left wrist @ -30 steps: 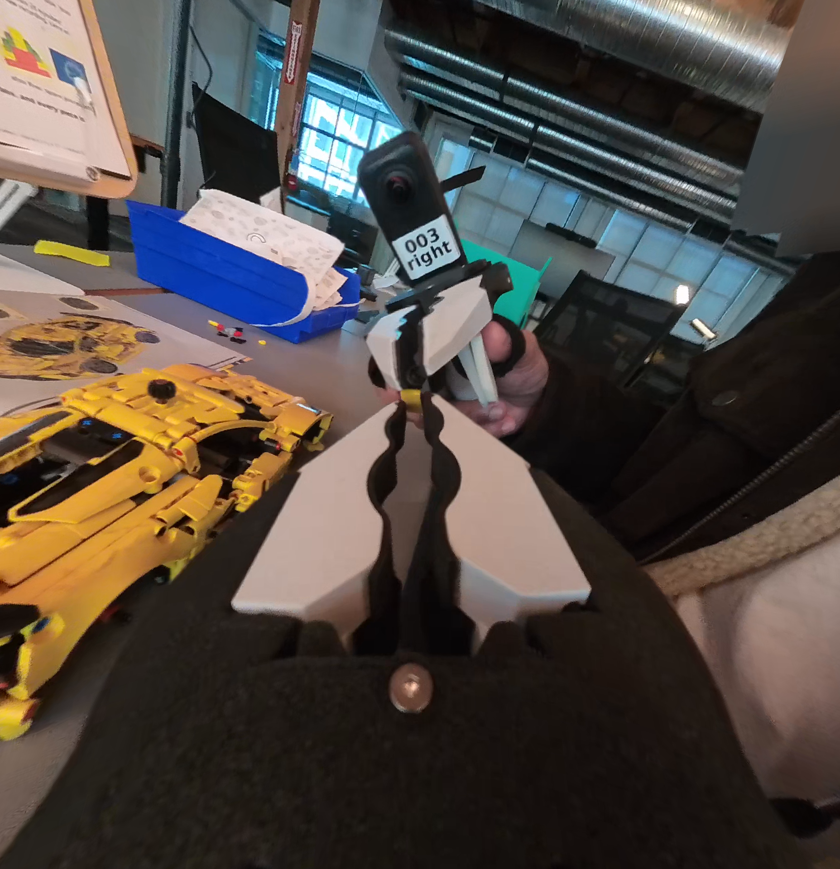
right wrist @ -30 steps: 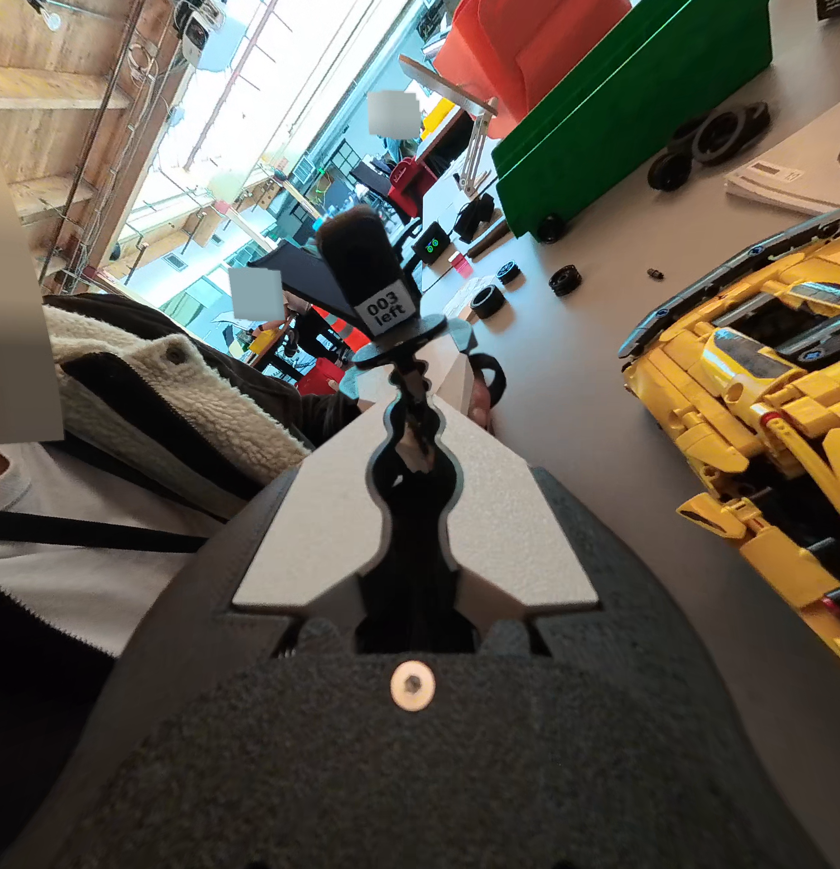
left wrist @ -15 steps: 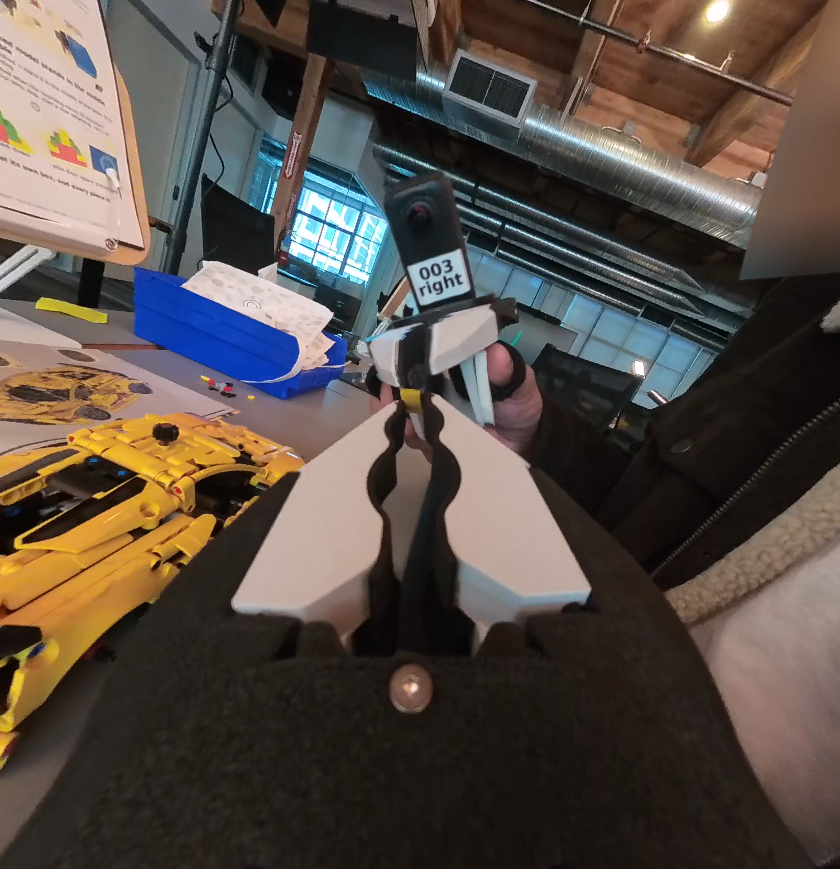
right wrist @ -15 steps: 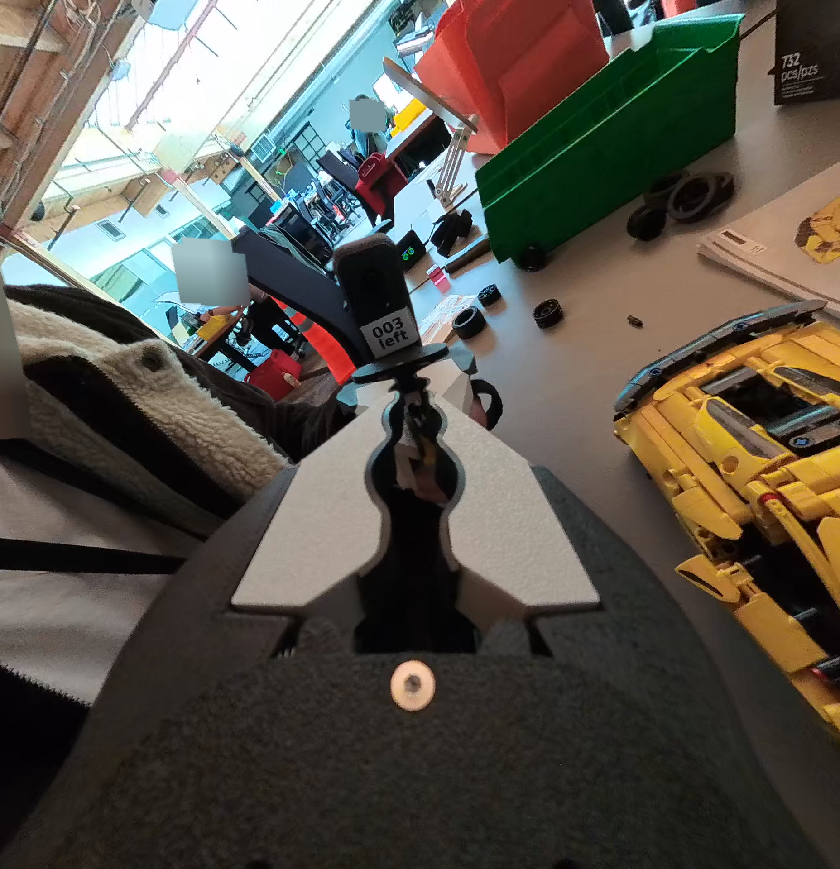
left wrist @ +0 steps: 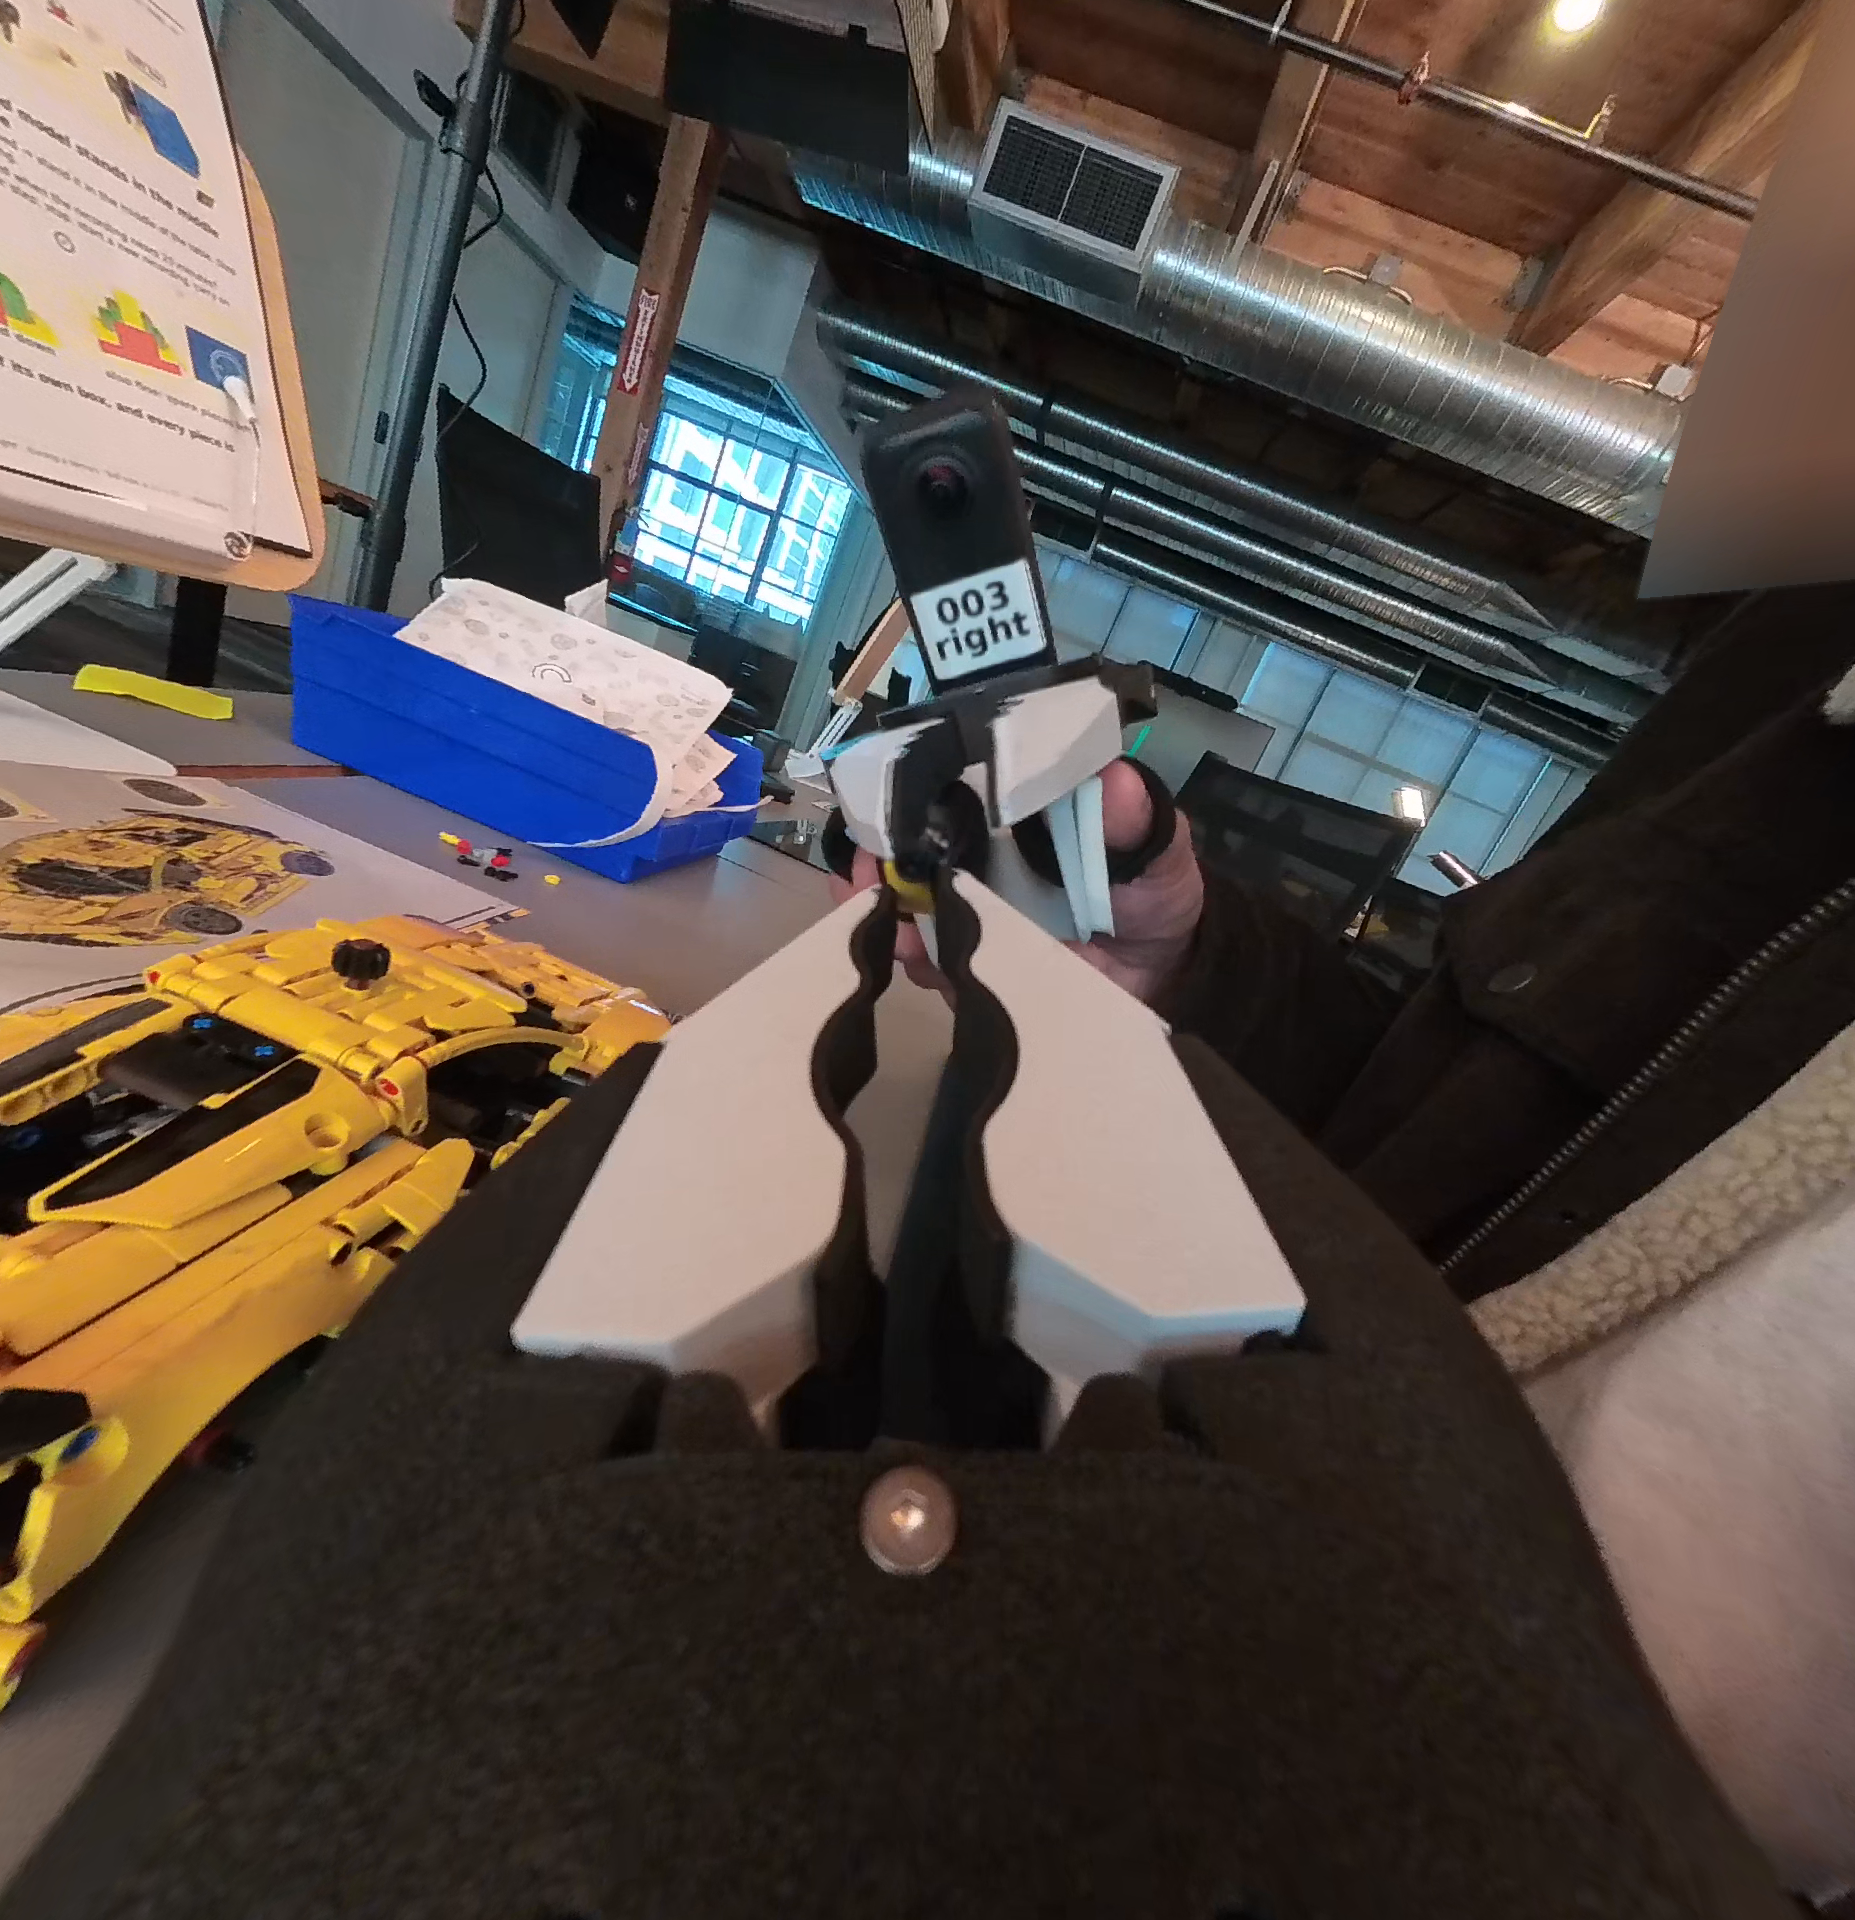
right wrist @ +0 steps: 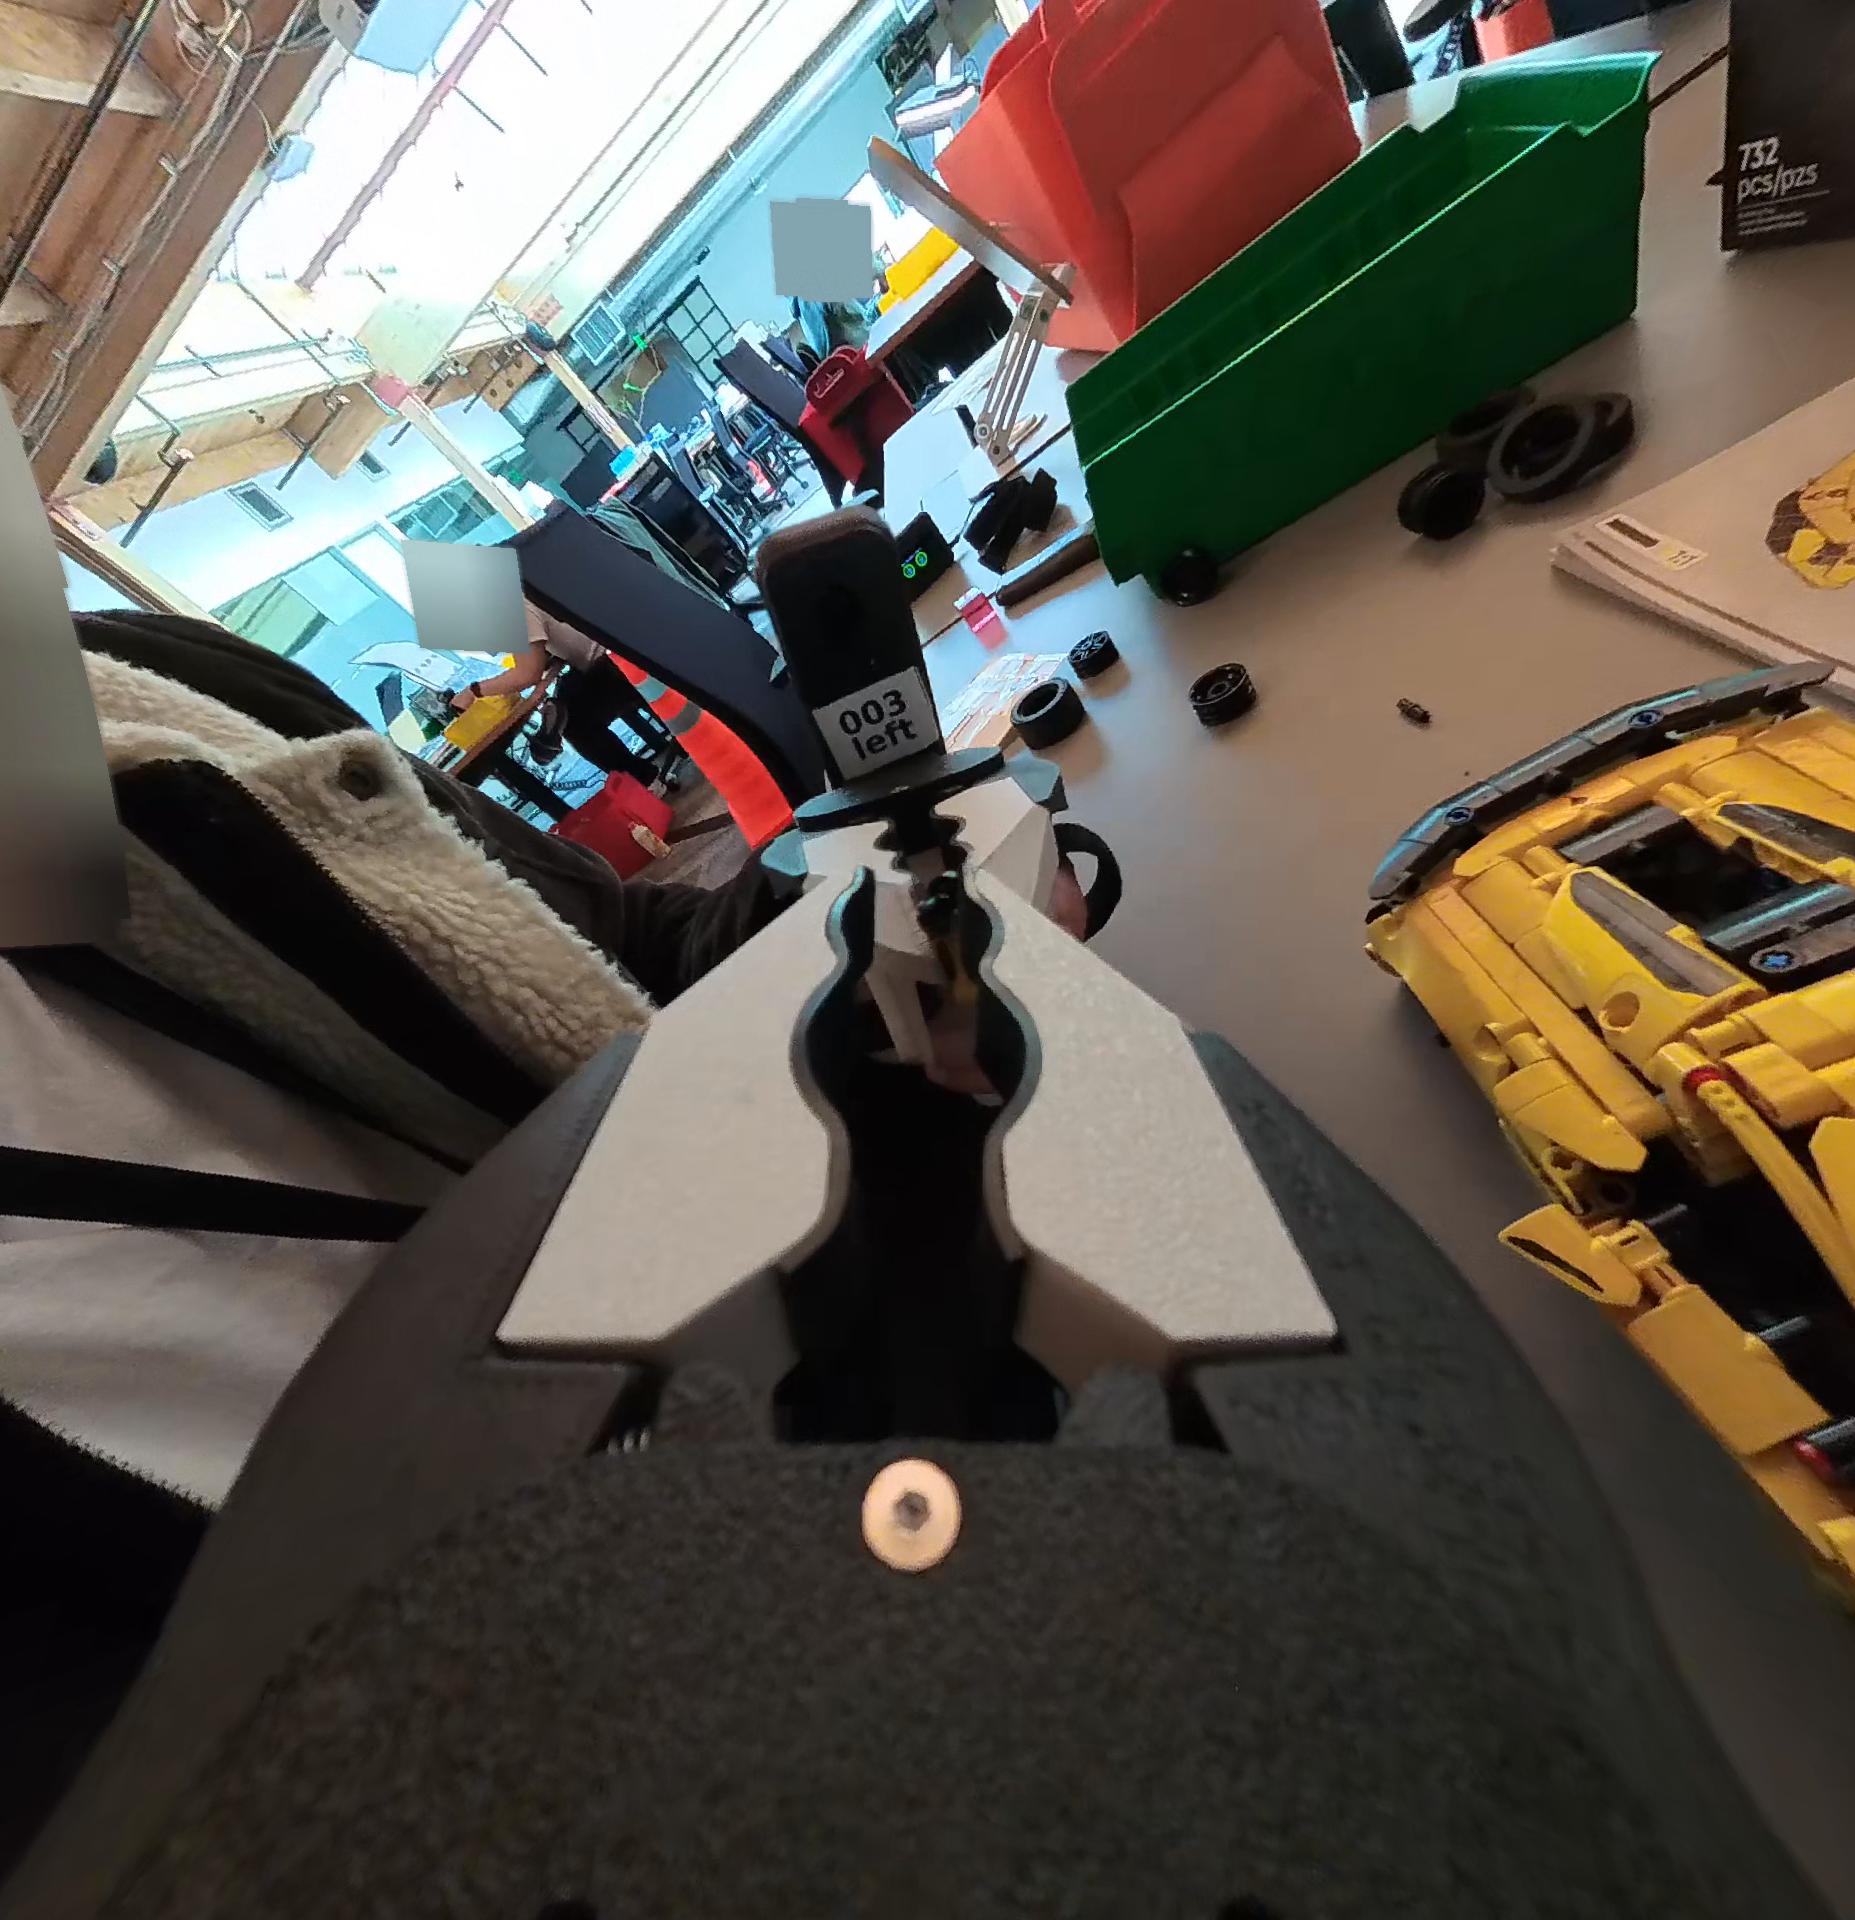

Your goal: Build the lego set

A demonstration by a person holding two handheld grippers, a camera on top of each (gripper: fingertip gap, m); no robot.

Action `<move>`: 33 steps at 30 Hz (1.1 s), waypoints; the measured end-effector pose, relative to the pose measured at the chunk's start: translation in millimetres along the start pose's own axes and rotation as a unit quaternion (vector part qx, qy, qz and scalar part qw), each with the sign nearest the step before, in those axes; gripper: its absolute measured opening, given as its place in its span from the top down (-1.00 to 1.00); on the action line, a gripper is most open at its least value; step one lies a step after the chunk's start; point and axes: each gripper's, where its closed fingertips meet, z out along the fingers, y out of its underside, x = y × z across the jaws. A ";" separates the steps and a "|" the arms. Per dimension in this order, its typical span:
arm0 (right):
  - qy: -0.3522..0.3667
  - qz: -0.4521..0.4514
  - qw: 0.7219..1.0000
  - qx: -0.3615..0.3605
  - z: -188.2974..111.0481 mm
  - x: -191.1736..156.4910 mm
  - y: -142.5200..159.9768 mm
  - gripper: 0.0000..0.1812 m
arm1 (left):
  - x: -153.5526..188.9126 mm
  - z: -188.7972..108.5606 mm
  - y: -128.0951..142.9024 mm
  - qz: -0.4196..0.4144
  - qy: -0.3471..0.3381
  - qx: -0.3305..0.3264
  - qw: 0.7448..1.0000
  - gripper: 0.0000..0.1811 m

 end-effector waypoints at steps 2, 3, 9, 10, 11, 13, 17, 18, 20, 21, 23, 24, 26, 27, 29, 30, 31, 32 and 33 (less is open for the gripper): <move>-0.004 -0.009 1.000 0.002 -1.3 -2.0 0.0 0.81 | -0.4 -0.2 -0.4 -0.003 0.000 0.001 1.000 0.93; -0.003 -0.018 1.000 0.003 -1.8 -2.5 0.1 0.80 | -1.0 -0.4 -0.6 -0.006 -0.001 0.002 1.000 0.93; 0.016 -0.089 0.996 0.007 -3.1 0.1 3.0 0.76 | -2.1 -0.8 0.1 -0.041 0.010 0.003 0.999 0.93; 0.015 -0.090 0.996 0.011 -3.3 0.5 2.5 0.76 | -1.7 -0.7 0.1 -0.039 0.010 0.002 0.999 0.93; 0.017 -0.089 0.996 0.014 -3.6 1.6 1.7 0.76 | -1.3 -0.7 0.2 -0.036 0.009 0.002 0.999 0.93; 0.022 -0.089 0.996 0.020 -4.5 4.4 0.0 0.77 | -1.5 -0.5 0.9 -0.031 0.007 -0.001 0.999 0.92; 0.037 -0.107 0.994 0.014 -5.8 6.8 0.5 0.84 | -1.9 -0.7 1.2 -0.028 0.004 -0.002 1.000 0.92; 0.039 -0.115 0.993 0.015 -6.3 6.0 -0.1 0.84 | -2.3 -0.7 1.5 -0.028 0.003 -0.003 1.000 0.92; 0.043 -0.123 0.991 0.016 -7.7 3.7 -1.3 0.86 | -2.3 -0.7 1.7 -0.025 0.002 -0.004 1.000 0.92; 0.047 -0.127 0.991 0.014 -8.6 3.0 -1.1 0.88 | -2.2 -0.5 2.0 -0.022 0.001 -0.005 1.000 0.93; 0.051 -0.126 0.991 -0.001 -9.1 2.6 2.1 0.92 | -1.5 0.0 3.0 -0.011 -0.001 -0.009 1.000 0.92; 0.050 -0.117 0.992 -0.009 -9.1 2.4 3.8 0.92 | -0.9 0.3 3.4 -0.004 -0.002 -0.010 1.000 0.92; 0.040 -0.100 0.994 -0.014 -9.3 -0.5 4.6 0.91 | -0.8 0.6 4.5 0.000 -0.005 -0.014 1.000 0.93; 0.042 -0.103 0.994 -0.014 -9.5 -0.9 4.7 0.91 | -1.0 0.6 4.9 -0.002 -0.004 -0.015 1.000 0.92; 0.062 -0.125 0.990 -0.026 -9.1 2.4 7.7 0.94 | -1.5 0.6 5.7 -0.006 -0.005 -0.017 1.000 0.92; 0.071 -0.138 0.987 -0.029 -8.5 3.2 8.3 0.95 | -1.5 0.9 6.3 -0.005 -0.005 -0.019 1.000 0.92; 0.077 -0.149 0.985 -0.029 -7.9 3.2 8.2 0.95 | -1.7 1.0 6.6 -0.004 -0.006 -0.020 1.000 0.92; 0.082 -0.156 0.984 -0.030 -7.7 3.7 8.2 0.95 | -2.0 1.0 6.6 -0.003 -0.007 -0.020 1.000 0.92; 0.085 -0.158 0.983 -0.033 -7.9 3.9 8.5 0.95 | -2.1 1.0 6.9 -0.004 -0.007 -0.021 1.000 0.92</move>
